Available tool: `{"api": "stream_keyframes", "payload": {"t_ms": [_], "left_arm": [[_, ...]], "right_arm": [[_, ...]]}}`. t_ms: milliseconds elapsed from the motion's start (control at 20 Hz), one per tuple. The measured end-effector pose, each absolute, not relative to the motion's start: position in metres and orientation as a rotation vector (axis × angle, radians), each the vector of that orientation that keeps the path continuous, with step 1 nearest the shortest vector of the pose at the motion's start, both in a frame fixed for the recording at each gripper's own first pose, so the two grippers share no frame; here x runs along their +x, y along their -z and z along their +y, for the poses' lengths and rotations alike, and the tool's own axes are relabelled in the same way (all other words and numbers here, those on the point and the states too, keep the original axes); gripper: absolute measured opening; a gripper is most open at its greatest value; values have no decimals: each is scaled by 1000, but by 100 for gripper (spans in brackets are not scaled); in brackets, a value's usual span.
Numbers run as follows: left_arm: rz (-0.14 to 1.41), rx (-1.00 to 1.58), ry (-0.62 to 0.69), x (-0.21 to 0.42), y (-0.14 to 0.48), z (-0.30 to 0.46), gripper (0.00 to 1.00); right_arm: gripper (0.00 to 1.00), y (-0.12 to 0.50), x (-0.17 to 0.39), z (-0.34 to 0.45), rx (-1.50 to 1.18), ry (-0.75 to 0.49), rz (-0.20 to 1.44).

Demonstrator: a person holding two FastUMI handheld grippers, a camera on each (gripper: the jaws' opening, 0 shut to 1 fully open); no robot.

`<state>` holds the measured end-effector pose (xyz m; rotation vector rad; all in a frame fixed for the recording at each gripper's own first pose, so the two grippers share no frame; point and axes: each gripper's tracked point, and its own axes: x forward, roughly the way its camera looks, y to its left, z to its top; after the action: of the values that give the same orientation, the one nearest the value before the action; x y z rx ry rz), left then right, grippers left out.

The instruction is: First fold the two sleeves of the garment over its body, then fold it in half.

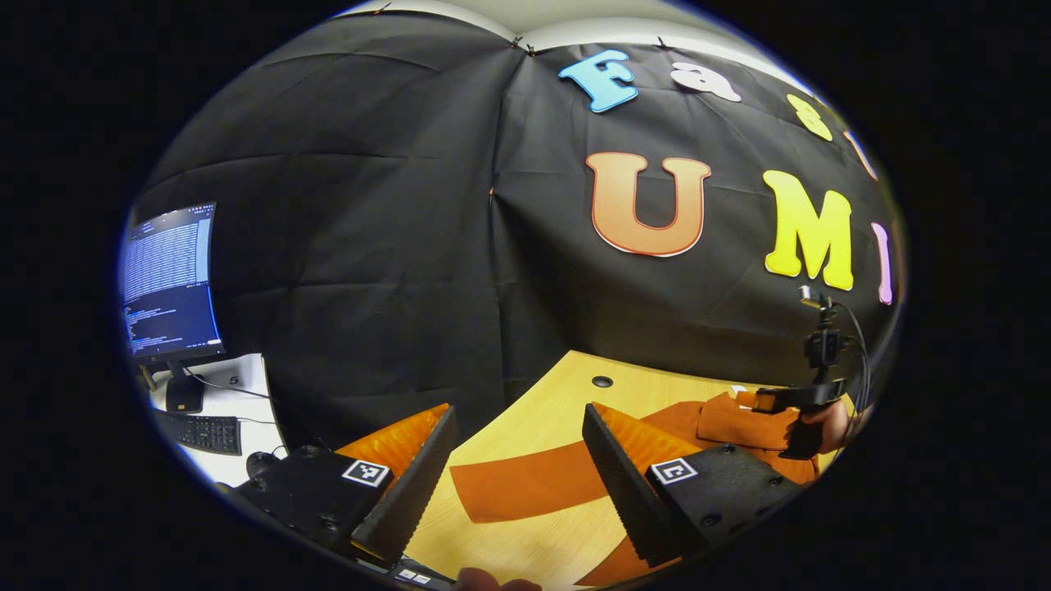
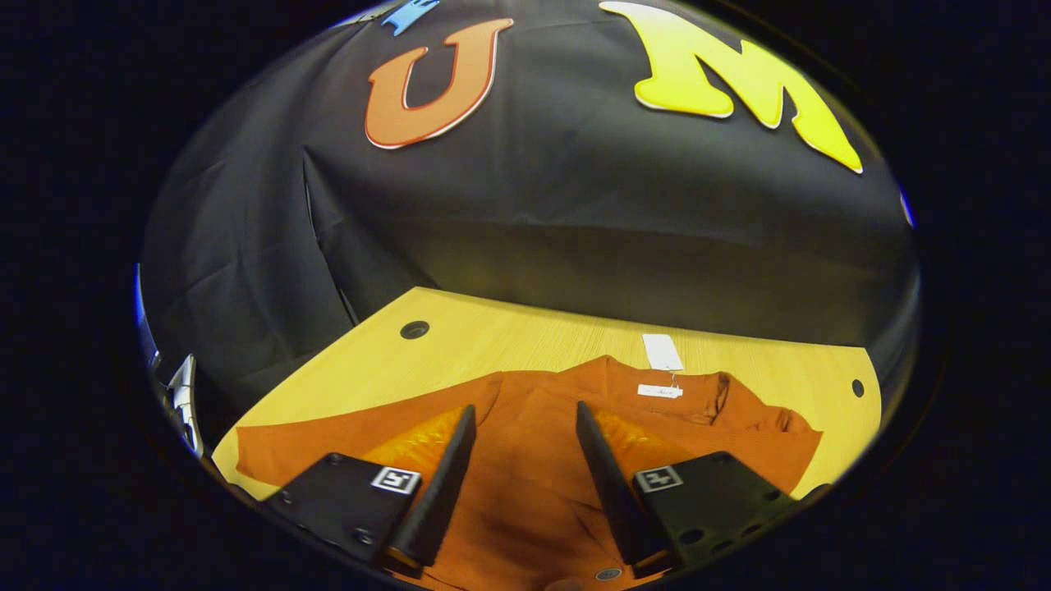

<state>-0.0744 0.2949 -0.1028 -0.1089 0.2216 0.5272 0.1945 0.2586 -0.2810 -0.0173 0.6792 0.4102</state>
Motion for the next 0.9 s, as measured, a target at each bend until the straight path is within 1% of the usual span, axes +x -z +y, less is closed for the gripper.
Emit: {"api": "stream_keyframes", "payload": {"t_ms": [100, 300, 450, 500, 550, 600, 650, 700, 900], "left_arm": [[248, -112, -531, -71, 116, 303, 99], [301, -161, -531, -62, 145, 315, 100], [365, -160, -556, -61, 180, 332, 99], [396, -148, -564, -62, 195, 337, 99], [423, -138, -564, -61, 209, 339, 100], [452, -136, -566, -61, 224, 340, 100], [484, -142, -569, -61, 241, 342, 99], [519, -161, -571, -61, 258, 342, 100], [591, -255, -597, -54, 308, 342, 100]], "right_arm": [[92, 256, 184, 249, -23, -430, 647], [95, 205, 152, 222, -41, -476, 571], [96, 172, 129, 188, -60, -465, 519], [96, 168, 119, 173, -73, -452, 516], [93, 166, 110, 154, -95, -432, 517], [96, 165, 101, 134, -113, -403, 524], [94, 167, 90, 114, -120, -374, 542], [96, 170, 79, 94, -123, -345, 563], [96, 186, 44, 12, -111, -180, 646]]}}
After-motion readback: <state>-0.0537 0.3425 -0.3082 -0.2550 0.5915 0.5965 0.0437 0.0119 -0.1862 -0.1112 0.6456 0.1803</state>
